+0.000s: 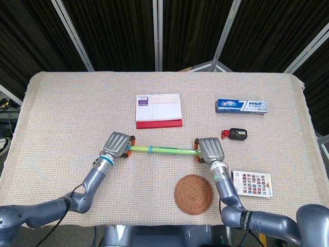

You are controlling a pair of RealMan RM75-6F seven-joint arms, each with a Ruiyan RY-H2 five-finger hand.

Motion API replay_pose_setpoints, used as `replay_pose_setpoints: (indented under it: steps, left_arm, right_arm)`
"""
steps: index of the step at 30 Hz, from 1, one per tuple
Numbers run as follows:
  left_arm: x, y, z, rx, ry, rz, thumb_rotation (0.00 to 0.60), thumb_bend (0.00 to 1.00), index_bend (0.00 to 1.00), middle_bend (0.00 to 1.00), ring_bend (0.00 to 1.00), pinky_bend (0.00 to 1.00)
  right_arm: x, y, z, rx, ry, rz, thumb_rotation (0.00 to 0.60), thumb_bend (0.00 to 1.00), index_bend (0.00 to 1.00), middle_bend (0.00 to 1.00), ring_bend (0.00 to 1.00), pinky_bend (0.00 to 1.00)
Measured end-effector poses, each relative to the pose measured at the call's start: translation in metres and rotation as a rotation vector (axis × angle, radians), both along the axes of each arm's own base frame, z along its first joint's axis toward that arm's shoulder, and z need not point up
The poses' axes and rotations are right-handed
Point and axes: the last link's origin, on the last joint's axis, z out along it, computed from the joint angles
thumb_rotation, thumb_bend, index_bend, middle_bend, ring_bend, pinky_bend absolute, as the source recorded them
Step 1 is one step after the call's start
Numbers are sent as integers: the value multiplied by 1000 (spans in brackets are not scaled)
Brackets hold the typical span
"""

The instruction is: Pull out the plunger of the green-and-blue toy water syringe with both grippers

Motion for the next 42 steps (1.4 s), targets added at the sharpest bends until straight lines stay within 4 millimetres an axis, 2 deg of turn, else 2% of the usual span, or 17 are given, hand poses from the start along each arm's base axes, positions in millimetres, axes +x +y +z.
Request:
replay_pose_setpoints:
  steps: [8,42]
  left_arm:
    - [-6,3,9,24,10,8,600,518,815,832,787,1000]
    - [-60,21,58,122,55,119,600,523,838,842,787,1000]
  right_arm:
    - [-7,-3,10,-24,11,-9,600,520,687,1000,1000,1000]
    - [-60,-18,93,-183,26,-97,600,521,694,1000,1000,1000]
